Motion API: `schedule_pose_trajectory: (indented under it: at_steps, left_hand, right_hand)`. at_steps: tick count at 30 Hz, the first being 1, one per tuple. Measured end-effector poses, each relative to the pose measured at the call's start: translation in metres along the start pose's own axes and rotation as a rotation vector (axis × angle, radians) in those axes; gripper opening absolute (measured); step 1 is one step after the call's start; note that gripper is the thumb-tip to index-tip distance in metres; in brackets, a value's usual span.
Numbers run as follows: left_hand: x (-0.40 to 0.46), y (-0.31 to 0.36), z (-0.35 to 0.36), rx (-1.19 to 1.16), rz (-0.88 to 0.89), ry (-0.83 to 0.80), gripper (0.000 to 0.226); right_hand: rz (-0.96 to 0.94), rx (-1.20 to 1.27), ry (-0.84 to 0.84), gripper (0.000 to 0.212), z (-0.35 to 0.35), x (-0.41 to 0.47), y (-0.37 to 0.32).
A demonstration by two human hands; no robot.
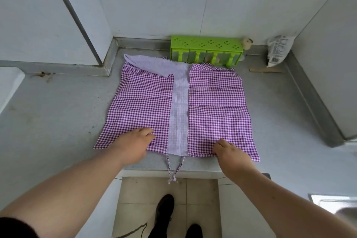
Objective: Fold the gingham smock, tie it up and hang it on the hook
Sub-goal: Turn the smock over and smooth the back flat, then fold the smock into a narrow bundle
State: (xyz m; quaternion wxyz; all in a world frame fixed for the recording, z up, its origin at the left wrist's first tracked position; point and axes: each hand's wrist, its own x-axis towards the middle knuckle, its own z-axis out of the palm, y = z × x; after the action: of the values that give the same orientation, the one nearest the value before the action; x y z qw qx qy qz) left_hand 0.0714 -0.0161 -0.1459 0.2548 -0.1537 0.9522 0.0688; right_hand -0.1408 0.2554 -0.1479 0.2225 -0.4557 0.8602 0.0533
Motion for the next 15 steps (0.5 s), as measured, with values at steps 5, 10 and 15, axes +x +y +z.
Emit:
schedule_pose_trajectory:
  at_steps: [5,10,15]
  left_hand:
    - [-0.009,0.010,-0.001,0.034,-0.020,-0.108,0.074]
    - [-0.041,0.030,-0.009,-0.004,-0.021,-0.243,0.068]
    - [-0.071,0.040,-0.021,-0.053,-0.093,-0.326,0.042]
  right_hand:
    - [0.073,0.020,-0.073,0.027,0.000,-0.010,0.002]
    - [0.102,0.003,-0.189,0.034,-0.007,-0.034,0.000]
    - [0.050,0.009,-0.201,0.021,-0.018,-0.065,0.008]
